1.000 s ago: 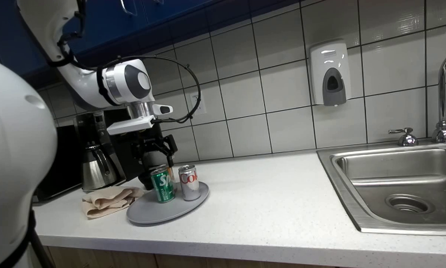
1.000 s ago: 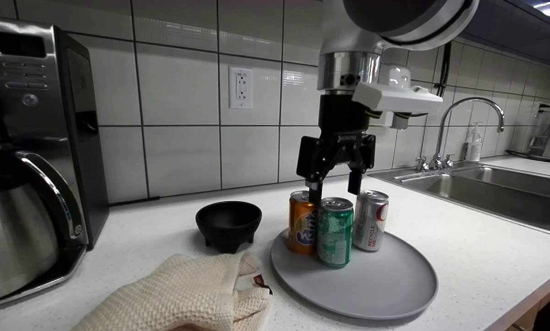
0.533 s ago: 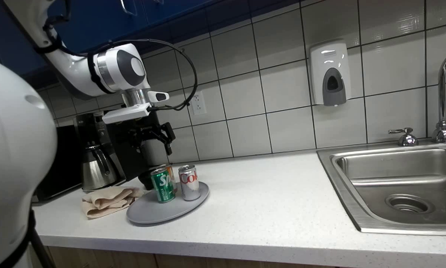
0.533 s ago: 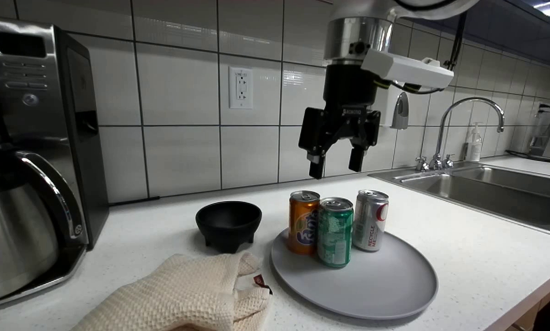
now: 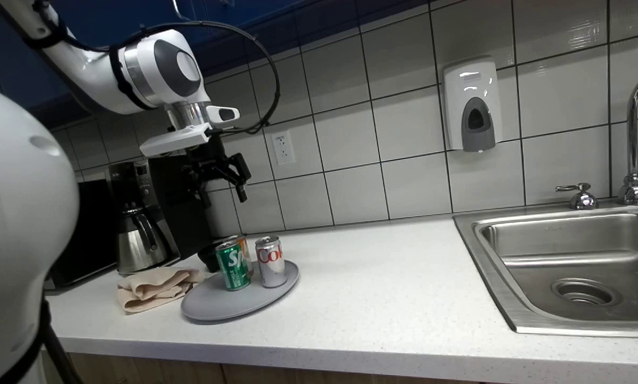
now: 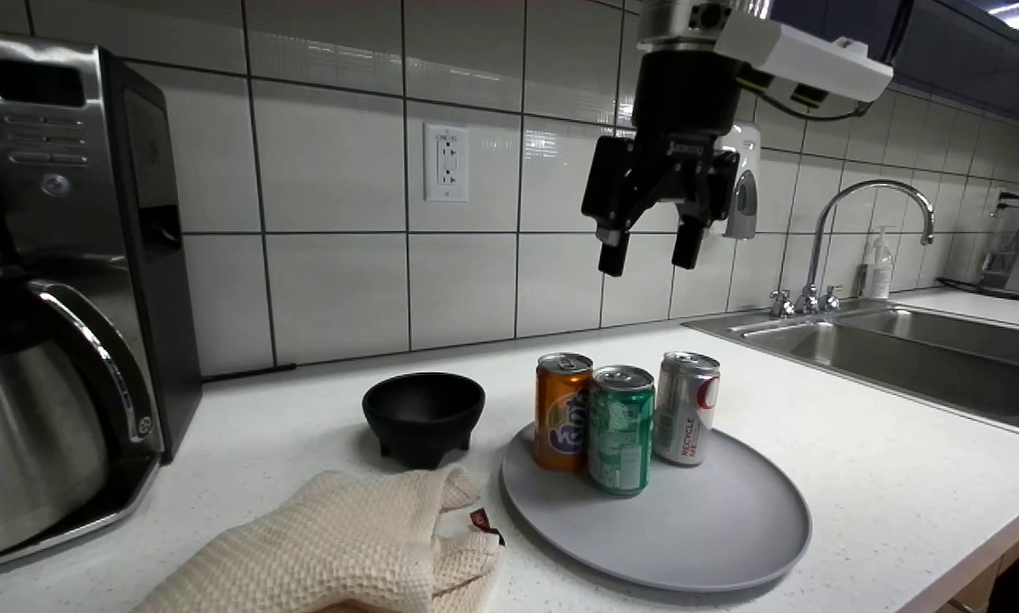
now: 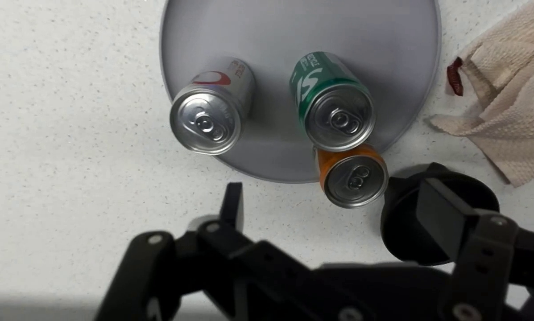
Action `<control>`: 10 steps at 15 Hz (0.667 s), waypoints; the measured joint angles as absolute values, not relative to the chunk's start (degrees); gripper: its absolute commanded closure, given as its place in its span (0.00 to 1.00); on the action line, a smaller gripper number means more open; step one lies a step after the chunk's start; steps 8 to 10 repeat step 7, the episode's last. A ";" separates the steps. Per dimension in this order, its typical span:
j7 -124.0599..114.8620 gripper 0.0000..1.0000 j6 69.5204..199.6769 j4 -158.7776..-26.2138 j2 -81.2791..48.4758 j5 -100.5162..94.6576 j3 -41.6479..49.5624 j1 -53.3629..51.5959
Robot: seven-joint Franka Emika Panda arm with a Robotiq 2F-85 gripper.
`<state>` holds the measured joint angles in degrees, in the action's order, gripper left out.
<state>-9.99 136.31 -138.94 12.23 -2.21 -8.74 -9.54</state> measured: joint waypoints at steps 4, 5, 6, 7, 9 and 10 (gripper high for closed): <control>-10.01 0.00 134.90 -140.37 15.36 -2.21 -8.20 -8.58; -10.01 0.00 134.86 -140.56 15.58 -2.21 -8.21 -8.57; -10.01 0.00 134.85 -140.67 15.64 -2.21 -8.22 -8.57; -10.01 0.00 134.85 -140.73 15.64 -2.21 -8.22 -8.57; -10.01 0.00 134.85 -140.73 15.64 -2.21 -8.22 -8.57; -10.01 0.00 134.85 -140.73 15.64 -2.21 -8.22 -8.57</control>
